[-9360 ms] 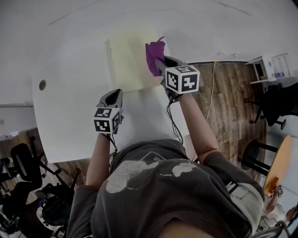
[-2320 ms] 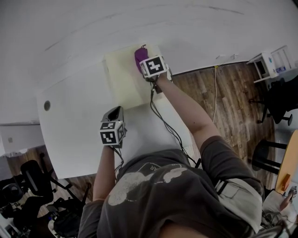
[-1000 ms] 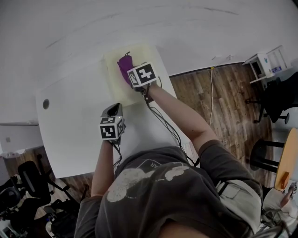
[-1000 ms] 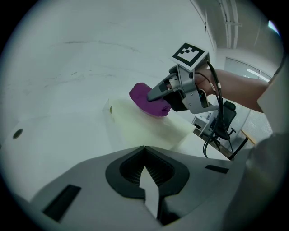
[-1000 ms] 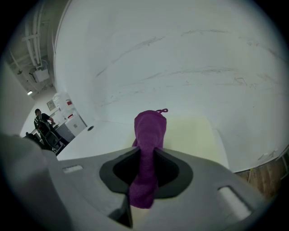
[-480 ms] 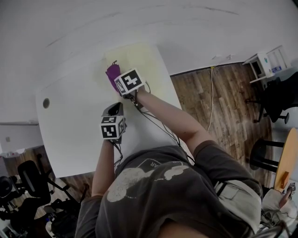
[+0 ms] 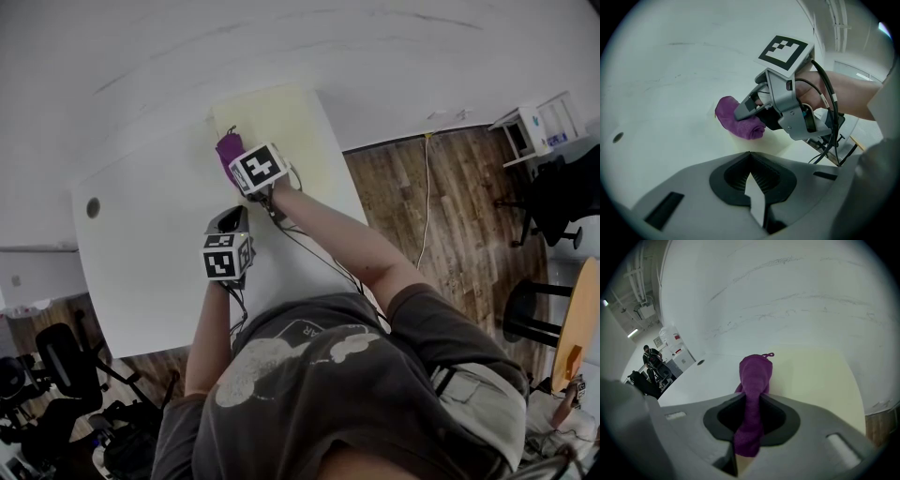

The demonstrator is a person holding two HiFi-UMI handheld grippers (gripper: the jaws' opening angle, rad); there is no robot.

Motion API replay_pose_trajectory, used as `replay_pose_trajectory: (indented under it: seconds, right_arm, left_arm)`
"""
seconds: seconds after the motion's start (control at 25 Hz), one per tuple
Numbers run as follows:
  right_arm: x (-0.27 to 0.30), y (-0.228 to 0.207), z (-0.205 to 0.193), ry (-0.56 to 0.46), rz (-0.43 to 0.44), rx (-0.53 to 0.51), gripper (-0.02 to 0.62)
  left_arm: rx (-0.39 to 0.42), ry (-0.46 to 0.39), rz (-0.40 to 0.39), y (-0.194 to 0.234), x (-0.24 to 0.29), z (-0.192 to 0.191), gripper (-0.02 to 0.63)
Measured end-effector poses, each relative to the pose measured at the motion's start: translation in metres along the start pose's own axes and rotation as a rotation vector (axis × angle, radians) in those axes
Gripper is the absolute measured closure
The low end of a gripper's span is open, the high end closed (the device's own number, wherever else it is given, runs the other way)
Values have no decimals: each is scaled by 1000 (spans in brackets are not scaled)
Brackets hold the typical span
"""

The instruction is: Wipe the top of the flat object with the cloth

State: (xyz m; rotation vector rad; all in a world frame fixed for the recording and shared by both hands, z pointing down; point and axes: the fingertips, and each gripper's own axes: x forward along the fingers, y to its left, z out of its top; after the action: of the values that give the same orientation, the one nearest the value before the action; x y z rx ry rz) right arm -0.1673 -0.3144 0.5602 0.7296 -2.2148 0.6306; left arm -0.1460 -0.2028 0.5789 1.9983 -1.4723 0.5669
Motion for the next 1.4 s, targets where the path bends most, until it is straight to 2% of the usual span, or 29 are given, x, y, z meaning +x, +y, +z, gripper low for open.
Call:
replay_pose_trajectory:
  seconds: [0.36,0.68,1.4]
  right_arm:
    - [-7,-21,-7,1,-26,7,522]
    - [-18,-49,-14,-15,-55,67,522]
    - [-51,-121,-34,-35,-168,108,522]
  left_arm:
    - [1,4,-5,0,1,0,609]
    - [1,4,-3,-1,1,1,609]
    - [3,4,-1,-1,2,1,609]
